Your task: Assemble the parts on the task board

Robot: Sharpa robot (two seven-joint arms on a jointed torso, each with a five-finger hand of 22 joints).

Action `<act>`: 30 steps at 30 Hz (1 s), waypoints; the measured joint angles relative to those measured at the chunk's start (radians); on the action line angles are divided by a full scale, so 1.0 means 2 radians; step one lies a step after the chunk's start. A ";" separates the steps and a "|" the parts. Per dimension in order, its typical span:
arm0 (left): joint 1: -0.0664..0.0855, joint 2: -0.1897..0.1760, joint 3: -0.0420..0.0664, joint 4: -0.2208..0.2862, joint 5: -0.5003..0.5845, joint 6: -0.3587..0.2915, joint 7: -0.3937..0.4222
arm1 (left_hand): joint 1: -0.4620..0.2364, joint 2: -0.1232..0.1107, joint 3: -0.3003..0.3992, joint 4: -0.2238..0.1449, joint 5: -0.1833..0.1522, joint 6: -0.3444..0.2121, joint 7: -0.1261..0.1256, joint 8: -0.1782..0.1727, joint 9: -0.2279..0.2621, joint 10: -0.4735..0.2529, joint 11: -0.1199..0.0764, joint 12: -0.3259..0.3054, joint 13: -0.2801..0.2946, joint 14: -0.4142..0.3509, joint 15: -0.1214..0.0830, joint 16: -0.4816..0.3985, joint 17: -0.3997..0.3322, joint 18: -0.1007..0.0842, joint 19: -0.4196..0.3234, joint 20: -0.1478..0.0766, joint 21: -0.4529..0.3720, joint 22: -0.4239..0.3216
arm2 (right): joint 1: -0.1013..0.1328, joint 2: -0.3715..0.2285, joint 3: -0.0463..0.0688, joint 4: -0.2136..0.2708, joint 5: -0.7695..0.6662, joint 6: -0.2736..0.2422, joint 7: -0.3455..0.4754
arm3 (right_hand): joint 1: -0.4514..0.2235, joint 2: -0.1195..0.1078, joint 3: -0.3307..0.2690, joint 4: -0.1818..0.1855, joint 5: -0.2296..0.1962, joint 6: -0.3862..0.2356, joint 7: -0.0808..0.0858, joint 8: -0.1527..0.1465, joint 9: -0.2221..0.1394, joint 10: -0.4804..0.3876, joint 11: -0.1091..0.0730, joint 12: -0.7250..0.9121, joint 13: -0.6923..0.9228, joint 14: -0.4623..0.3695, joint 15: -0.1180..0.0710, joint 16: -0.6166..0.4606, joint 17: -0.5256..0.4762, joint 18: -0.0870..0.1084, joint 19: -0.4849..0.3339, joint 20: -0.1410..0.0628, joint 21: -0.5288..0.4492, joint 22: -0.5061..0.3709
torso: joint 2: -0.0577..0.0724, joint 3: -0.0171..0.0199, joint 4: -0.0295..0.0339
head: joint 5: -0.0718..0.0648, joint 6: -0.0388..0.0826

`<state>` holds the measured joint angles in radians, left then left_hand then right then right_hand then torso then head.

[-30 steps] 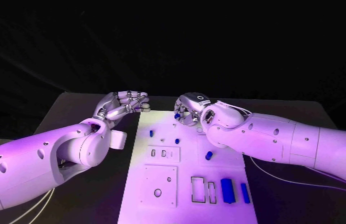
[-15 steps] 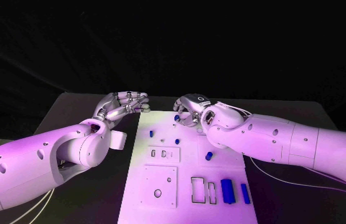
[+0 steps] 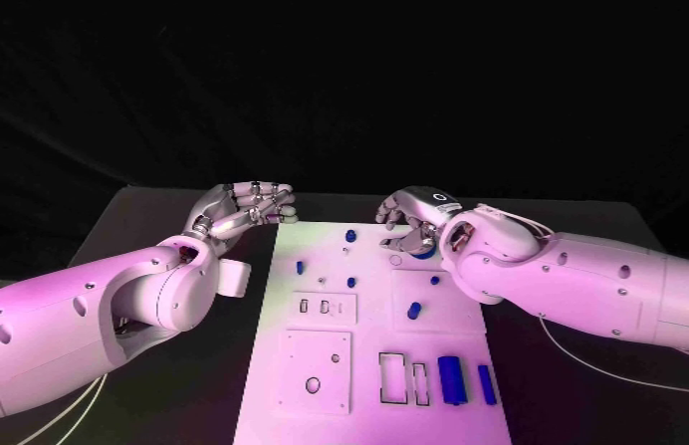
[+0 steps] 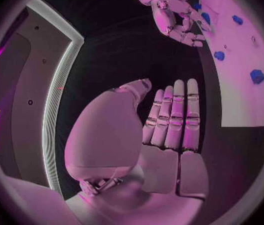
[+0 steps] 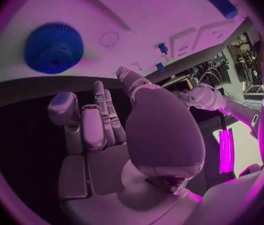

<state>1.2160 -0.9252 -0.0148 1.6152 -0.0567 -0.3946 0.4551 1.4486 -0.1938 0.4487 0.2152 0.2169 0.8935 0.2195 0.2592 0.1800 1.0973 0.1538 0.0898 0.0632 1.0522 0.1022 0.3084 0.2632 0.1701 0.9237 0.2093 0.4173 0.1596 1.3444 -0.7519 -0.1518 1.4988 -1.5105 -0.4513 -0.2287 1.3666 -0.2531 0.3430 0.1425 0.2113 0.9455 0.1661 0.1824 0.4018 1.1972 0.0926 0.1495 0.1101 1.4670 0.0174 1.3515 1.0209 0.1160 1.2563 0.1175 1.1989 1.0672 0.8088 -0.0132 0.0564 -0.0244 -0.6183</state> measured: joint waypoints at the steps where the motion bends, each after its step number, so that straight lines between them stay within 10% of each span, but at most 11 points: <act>1: 0.000 0.000 0.000 0.000 0.000 0.000 0.000 | 0.000 0.000 0.000 0.000 0.000 0.000 0.000 0.000 0.000 0.000 0.000 0.000 0.000 0.000 0.000 0.000 0.000 0.000 0.000 0.000 0.000 0.000 | 0.001 -0.010 0.000 0.007 0.005 -0.001 0.000 | 0.000 0.000 0.004 0.002 0.001 0.001 -0.001 0.000 0.000 0.008 -0.002 0.002 0.001 0.001 -0.001 0.002 0.002 0.000 0.002 -0.002 0.002 0.003 | -0.001 0.0001 -0.0010 | -0.001 0.000; 6: 0.000 0.000 0.000 -0.003 0.000 0.000 0.000 | 0.000 0.000 0.000 0.000 0.000 0.000 0.000 0.000 0.000 0.000 0.000 0.000 0.000 0.000 0.000 0.000 0.000 0.000 0.000 0.000 0.000 0.000 | 0.007 -0.060 0.002 0.042 0.047 -0.005 0.000 | 0.007 -0.011 0.020 0.012 0.005 0.006 -0.012 -0.003 -0.002 0.084 -0.020 0.035 0.026 0.000 -0.018 0.009 0.013 0.000 0.013 -0.013 0.013 0.021 | -0.004 0.0011 -0.0042 | -0.005 0.000; 10: 0.000 0.001 0.000 -0.004 0.000 0.001 0.000 | 0.000 0.000 0.001 -0.001 0.000 0.000 0.000 0.000 0.000 0.000 0.000 0.000 0.001 0.000 0.000 0.000 0.000 0.000 0.000 0.000 0.000 0.000 | 0.009 -0.081 0.002 0.048 0.080 -0.001 -0.002 | 0.012 -0.013 -0.050 0.020 0.018 -0.005 -0.025 0.004 0.008 0.094 -0.034 0.155 0.161 0.000 -0.027 0.032 0.054 -0.004 0.026 -0.023 0.028 0.045 | -0.005 0.0023 -0.0065 | -0.006 -0.001; 17: 0.000 0.003 0.000 -0.005 0.001 0.002 0.000 | 0.000 0.000 0.001 -0.001 0.000 0.000 0.000 0.000 0.000 0.000 0.000 0.000 0.001 0.000 0.000 0.000 0.000 0.000 0.000 0.000 0.000 0.000 | 0.010 -0.087 0.002 0.038 0.115 0.017 -0.011 | 0.045 0.010 -0.146 0.073 0.018 -0.040 -0.015 0.040 0.027 0.099 -0.021 0.533 0.545 -0.001 -0.022 0.076 0.143 -0.008 0.045 -0.015 0.047 0.082 | -0.007 0.0031 -0.0084 | -0.008 -0.002; 30: 0.000 0.003 0.000 -0.006 0.002 0.004 0.000 | 0.000 0.000 0.001 -0.001 0.000 0.000 0.000 0.000 0.000 0.000 0.000 0.000 0.000 0.000 0.000 0.000 0.000 0.000 0.000 0.000 0.000 0.000 | 0.006 -0.058 0.002 0.008 0.141 0.037 -0.019 | 0.048 0.019 -0.161 0.074 0.018 -0.043 -0.013 0.052 0.030 0.128 -0.018 0.615 0.599 -0.001 -0.018 0.089 0.144 -0.016 0.057 -0.012 0.060 0.105 | -0.007 0.0023 -0.0074 | -0.007 -0.004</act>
<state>1.2155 -0.9198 -0.0154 1.6038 -0.0536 -0.3868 0.4542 1.4486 -0.1938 0.4515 0.2124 0.2170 0.8935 0.2194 0.2592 0.1800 1.0973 0.1538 0.0898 0.0642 1.0522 0.1022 0.3084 0.2638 0.1701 0.9237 0.2093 0.4173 0.1598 1.3566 -0.8672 -0.1480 1.5141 -1.2284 -0.3769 -0.2661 1.4631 -0.2154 0.0208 0.2900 0.2479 0.8602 0.1398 0.2862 0.4613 1.4525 0.0571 1.3804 1.3083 1.4647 -0.0194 1.5287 1.3081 0.0842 1.3701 0.0930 1.3191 1.2765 0.7946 -0.0086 0.0415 -0.0384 -0.6257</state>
